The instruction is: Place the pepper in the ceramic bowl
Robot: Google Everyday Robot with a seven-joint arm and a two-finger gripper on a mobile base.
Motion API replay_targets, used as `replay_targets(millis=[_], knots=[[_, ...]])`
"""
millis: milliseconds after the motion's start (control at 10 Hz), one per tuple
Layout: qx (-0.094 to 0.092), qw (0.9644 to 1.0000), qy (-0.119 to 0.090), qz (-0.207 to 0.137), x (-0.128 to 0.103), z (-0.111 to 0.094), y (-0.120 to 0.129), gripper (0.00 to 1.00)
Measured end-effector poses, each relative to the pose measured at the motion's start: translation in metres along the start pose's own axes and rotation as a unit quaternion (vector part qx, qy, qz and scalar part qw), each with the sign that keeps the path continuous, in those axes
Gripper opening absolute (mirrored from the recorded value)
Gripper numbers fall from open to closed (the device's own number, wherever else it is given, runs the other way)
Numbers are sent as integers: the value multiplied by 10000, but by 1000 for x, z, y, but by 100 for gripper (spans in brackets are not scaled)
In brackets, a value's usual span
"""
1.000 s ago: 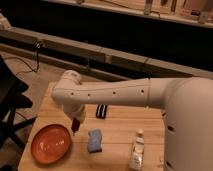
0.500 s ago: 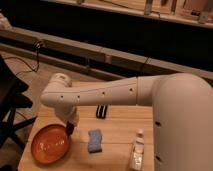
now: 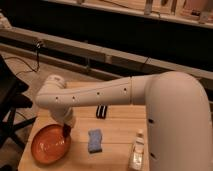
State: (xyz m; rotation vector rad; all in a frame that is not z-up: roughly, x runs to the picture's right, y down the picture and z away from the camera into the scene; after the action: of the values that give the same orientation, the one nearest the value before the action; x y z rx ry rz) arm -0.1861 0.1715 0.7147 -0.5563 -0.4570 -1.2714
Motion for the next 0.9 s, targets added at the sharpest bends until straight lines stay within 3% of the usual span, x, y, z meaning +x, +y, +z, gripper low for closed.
replay_targets(millis=[700,900], knots=[[11,10000,-34,-52,-7,4,-12,0],[12,10000,-40,-43,-6,4,-12,8]])
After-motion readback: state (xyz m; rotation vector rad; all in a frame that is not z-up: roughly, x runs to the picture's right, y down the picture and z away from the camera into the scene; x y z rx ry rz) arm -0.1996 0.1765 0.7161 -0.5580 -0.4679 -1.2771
